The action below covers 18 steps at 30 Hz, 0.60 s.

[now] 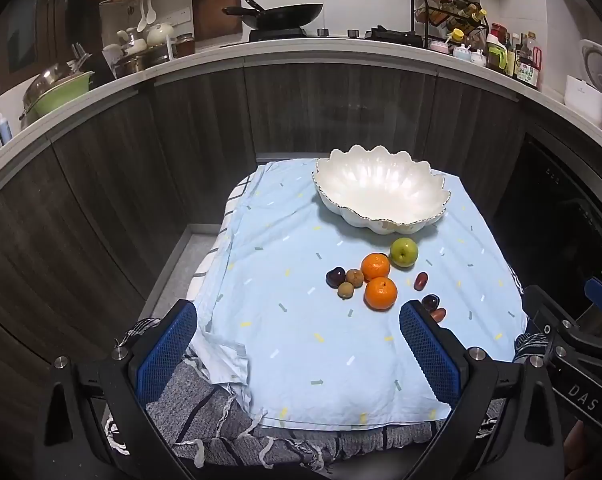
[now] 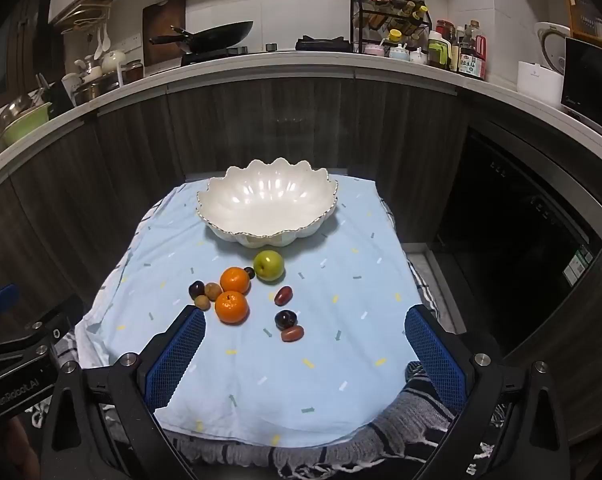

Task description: Organize fruits

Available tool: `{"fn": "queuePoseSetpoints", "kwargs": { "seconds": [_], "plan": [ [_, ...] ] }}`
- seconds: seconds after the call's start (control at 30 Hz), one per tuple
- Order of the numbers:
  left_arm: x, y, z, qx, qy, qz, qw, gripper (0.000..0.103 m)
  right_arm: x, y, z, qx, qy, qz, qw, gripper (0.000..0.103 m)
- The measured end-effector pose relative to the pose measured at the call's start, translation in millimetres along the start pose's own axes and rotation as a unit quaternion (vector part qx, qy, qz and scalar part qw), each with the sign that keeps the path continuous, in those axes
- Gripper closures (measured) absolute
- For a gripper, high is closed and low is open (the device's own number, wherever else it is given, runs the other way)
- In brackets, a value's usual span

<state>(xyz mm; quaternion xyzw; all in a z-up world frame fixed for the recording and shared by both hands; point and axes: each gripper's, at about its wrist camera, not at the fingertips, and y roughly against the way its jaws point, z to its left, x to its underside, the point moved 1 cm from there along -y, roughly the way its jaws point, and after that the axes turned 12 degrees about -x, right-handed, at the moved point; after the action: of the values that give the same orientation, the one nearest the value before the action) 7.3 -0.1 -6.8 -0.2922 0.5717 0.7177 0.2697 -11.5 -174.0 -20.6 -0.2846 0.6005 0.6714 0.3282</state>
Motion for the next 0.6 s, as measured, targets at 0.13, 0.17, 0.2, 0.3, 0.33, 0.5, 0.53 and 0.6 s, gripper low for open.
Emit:
{"fn": "queuePoseSetpoints", "kwargs": {
  "seconds": [0.13, 0.17, 0.2, 0.3, 0.33, 0.5, 0.53, 0.6],
  "plan": [
    [-0.3, 0.0, 1.7, 0.004, 0.004, 0.000, 1.0000, 0.000, 0.3, 1.3, -0.3, 0.002, 0.001, -0.001, 1.000, 0.002],
    [-0.4, -0.1, 2.5, 0.004, 0.005, -0.001, 1.0000, 0.000, 0.4, 1.4, -0.3, 0.002, 0.000, -0.001, 1.000, 0.002],
    [-0.7, -0.6, 3.0, 0.003, 0.005, -0.001, 1.0000, 0.000, 0.4, 1.4, -0.2, 0.002, 0.000, -0.001, 1.000, 0.002],
    [0.9, -0.3, 6.3, 0.003, 0.004, 0.003, 1.0000, 0.000, 0.0, 1.0, 0.0, 0.002, -0.001, 0.000, 1.000, 0.002],
    [-0.4, 0.2, 4.2, 0.003, 0.002, 0.003, 1.0000, 0.000, -2.5, 8.4, -1.7, 0.002, 0.001, -0.004, 1.000, 0.002],
    [0.7, 3.2, 2.8, 0.001, 0.003, -0.003, 1.0000, 0.000, -4.0, 8.0, -2.2, 0.003, 0.000, -0.005, 1.000, 0.002],
    [0.9, 3.0, 2.7, 0.001, 0.003, -0.003, 1.0000, 0.000, -3.1, 7.0, -1.5, 0.003, 0.000, -0.005, 1.000, 0.002],
    [0.9, 3.9, 3.5, 0.002, 0.005, -0.004, 1.0000, 0.000, -2.8, 6.9, -1.6, 0.002, 0.000, -0.006, 1.000, 0.002]
  ]
}}
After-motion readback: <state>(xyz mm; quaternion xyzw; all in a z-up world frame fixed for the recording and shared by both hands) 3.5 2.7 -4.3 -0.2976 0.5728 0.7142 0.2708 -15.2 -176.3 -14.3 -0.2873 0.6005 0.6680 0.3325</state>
